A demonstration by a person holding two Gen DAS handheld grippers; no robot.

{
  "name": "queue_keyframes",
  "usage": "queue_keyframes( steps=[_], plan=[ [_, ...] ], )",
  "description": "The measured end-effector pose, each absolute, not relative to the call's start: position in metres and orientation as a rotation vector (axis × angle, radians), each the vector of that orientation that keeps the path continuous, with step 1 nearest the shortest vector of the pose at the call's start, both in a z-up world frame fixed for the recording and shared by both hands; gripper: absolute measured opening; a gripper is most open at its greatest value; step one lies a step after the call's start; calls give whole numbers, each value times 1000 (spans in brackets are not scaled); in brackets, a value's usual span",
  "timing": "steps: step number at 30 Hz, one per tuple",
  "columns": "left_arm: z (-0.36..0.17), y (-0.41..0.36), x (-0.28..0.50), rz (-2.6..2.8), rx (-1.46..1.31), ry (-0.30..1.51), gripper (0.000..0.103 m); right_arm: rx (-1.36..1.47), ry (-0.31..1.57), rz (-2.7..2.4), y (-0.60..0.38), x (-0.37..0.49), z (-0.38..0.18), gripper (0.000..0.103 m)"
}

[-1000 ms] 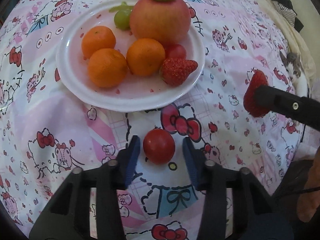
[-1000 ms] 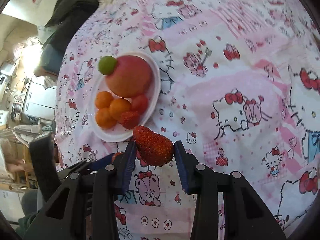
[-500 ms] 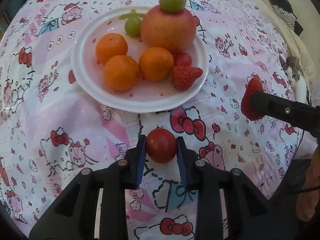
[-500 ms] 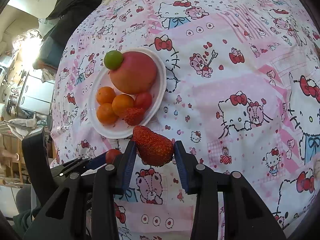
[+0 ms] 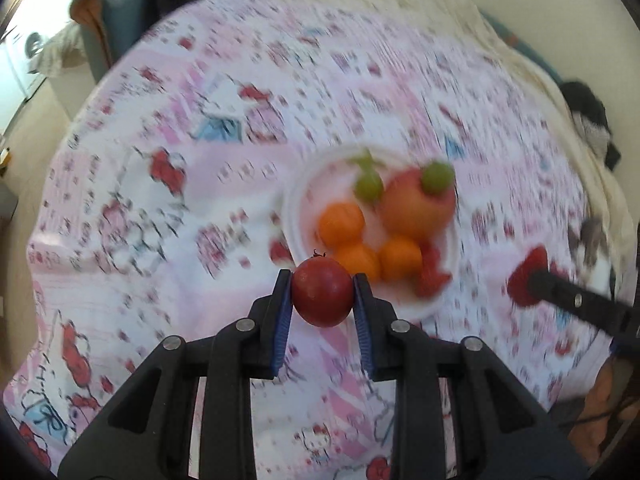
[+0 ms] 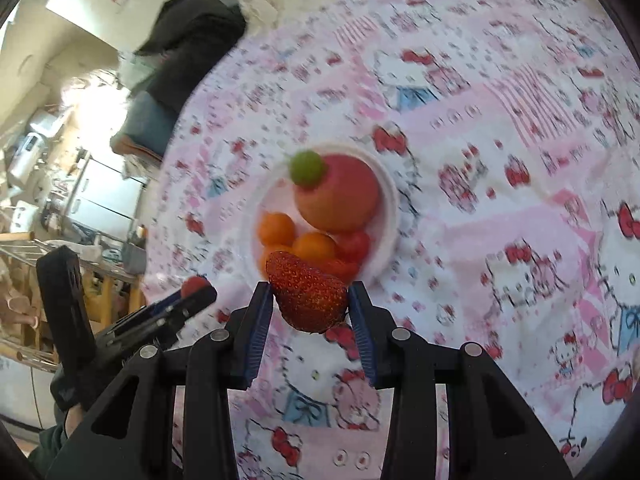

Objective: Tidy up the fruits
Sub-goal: 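Place the tomato on the plate with the left tool while the right tool places the strawberry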

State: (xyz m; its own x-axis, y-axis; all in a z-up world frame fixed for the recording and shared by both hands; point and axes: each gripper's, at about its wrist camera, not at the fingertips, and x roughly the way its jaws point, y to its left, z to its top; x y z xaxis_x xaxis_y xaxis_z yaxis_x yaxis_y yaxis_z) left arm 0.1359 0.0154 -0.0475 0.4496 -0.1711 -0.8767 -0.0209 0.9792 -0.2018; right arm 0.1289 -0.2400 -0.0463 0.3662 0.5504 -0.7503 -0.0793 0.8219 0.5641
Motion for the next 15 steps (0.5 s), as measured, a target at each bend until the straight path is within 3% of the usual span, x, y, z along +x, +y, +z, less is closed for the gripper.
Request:
queue_keyframes(
  steps=[15],
  plan=[
    [-75, 5, 215, -132, -164, 1111, 26, 420, 1187, 522, -187, 186, -89, 41]
  ],
)
